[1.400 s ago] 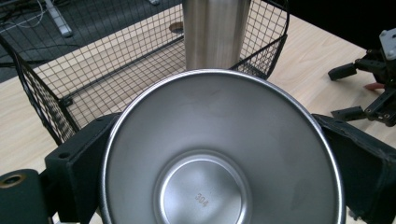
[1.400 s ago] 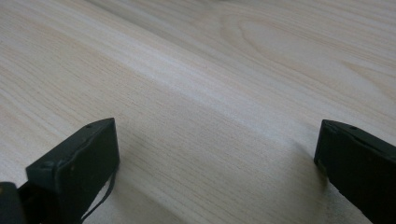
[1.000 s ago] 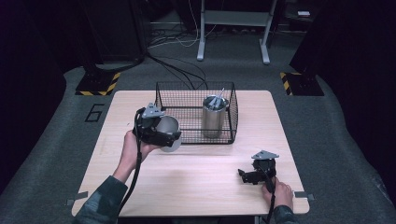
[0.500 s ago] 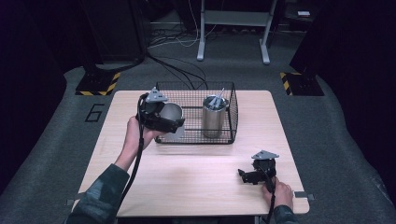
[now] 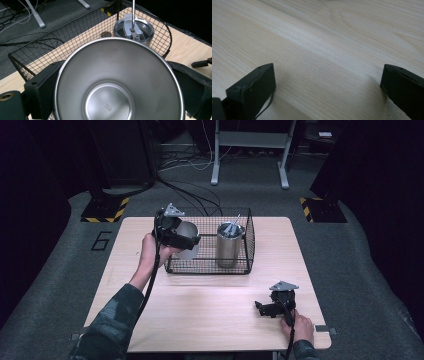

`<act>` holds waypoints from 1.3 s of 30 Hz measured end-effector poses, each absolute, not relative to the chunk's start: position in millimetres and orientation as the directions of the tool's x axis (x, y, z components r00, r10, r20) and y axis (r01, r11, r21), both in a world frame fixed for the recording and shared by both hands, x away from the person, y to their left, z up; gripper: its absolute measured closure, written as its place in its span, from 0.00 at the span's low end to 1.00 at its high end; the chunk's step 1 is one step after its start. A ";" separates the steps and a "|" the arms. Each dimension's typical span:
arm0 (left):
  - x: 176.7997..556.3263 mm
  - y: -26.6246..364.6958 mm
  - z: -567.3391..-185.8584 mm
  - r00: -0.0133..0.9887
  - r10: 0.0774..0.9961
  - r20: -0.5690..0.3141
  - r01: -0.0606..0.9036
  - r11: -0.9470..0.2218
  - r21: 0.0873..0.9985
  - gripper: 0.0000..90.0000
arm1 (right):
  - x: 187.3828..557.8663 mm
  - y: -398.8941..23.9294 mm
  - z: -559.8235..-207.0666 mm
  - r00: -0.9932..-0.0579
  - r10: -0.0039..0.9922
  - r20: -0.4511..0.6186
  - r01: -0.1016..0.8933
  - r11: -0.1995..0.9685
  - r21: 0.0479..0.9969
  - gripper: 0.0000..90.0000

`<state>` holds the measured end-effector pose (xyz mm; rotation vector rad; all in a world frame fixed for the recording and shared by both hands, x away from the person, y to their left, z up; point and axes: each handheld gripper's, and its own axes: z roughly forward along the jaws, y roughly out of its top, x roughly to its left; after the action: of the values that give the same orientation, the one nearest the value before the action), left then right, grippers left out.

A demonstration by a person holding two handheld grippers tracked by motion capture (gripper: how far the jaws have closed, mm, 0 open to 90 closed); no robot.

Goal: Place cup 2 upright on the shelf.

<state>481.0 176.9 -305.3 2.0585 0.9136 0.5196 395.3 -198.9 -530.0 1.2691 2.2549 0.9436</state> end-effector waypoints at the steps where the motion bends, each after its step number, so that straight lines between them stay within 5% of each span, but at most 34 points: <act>1: 484.1 176.7 -306.4 0.654 0.755 0.048 0.425 -0.419 0.802 0.07 | 395.3 -198.9 -530.0 -0.517 0.856 -0.006 0.597 0.365 0.714 0.00; 39: 547.4 156.3 -348.3 0.605 0.796 0.041 0.502 -0.420 0.756 0.07 | 395.4 -198.3 -530.1 -0.510 0.860 -0.002 0.599 0.357 0.717 0.00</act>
<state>547.4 156.3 -348.3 2.1050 1.0197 0.5186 395.4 -198.3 -530.1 1.2775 2.2463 0.9477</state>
